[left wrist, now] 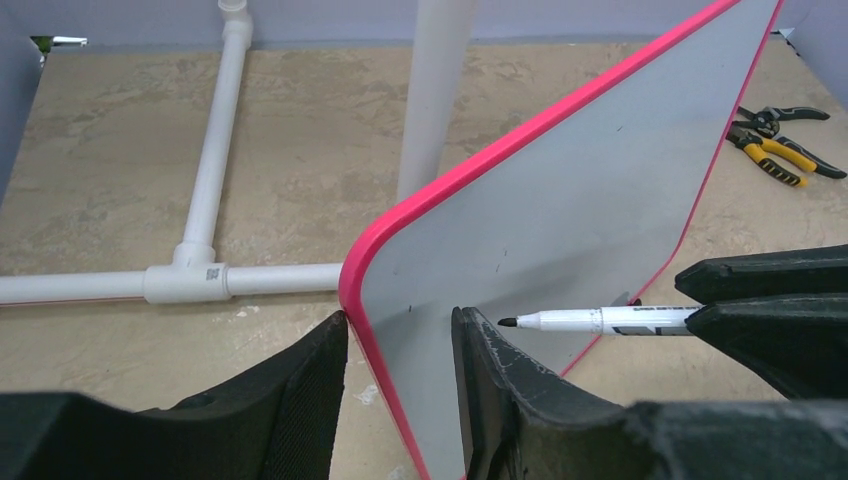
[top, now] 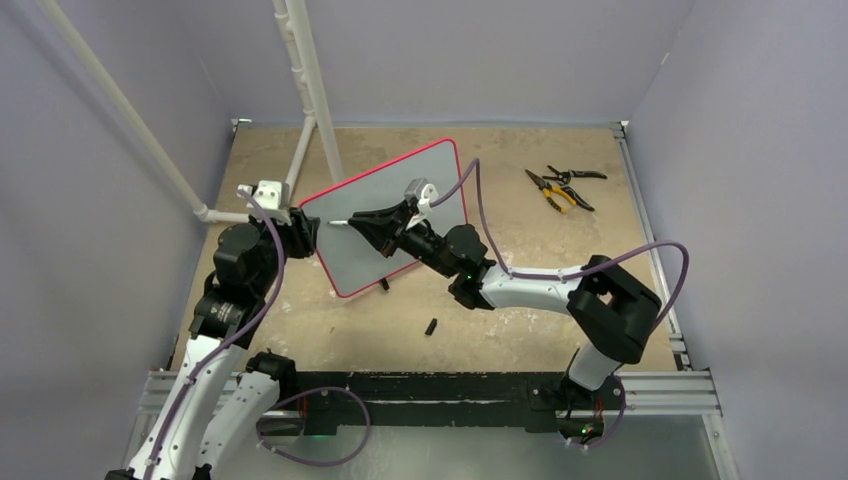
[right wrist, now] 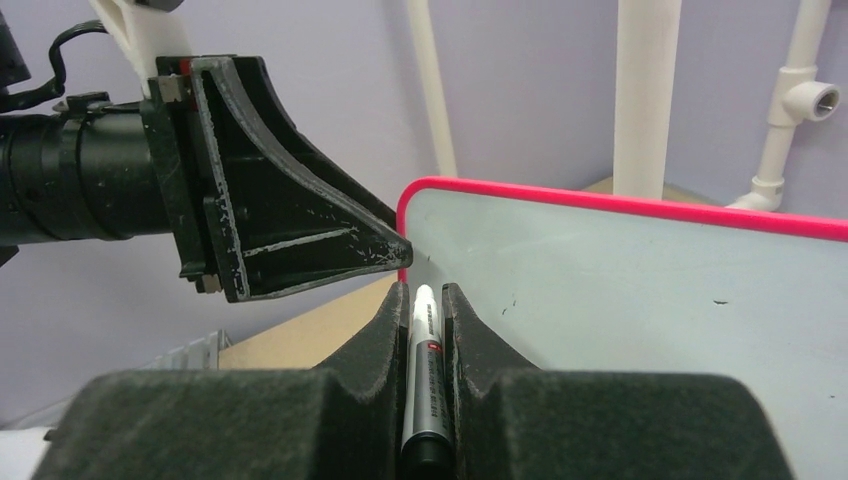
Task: Write a sentence on the whiteboard
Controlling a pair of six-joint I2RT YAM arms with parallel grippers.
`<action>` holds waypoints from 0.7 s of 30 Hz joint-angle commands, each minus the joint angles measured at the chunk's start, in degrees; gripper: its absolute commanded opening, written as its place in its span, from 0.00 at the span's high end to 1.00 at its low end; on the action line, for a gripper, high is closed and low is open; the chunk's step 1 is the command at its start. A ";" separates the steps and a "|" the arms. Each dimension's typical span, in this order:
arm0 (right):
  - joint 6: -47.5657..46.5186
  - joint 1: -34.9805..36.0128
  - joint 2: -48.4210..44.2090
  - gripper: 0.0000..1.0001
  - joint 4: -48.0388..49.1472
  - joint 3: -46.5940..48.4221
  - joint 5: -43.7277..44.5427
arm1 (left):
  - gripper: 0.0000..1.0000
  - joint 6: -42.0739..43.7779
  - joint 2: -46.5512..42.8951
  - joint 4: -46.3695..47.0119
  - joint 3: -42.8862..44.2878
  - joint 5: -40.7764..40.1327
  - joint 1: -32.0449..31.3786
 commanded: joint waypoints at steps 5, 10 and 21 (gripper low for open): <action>-1.47 0.63 2.01 1.00 4.52 4.02 2.71 | 0.66 1.05 0.75 3.89 -0.81 2.17 0.29; -1.84 0.70 2.99 1.00 4.80 4.58 3.47 | 0.73 0.97 1.62 3.98 -0.82 2.20 0.29; -2.13 0.74 4.65 1.00 5.30 5.69 5.09 | 0.76 1.05 1.54 3.89 -1.15 1.76 0.29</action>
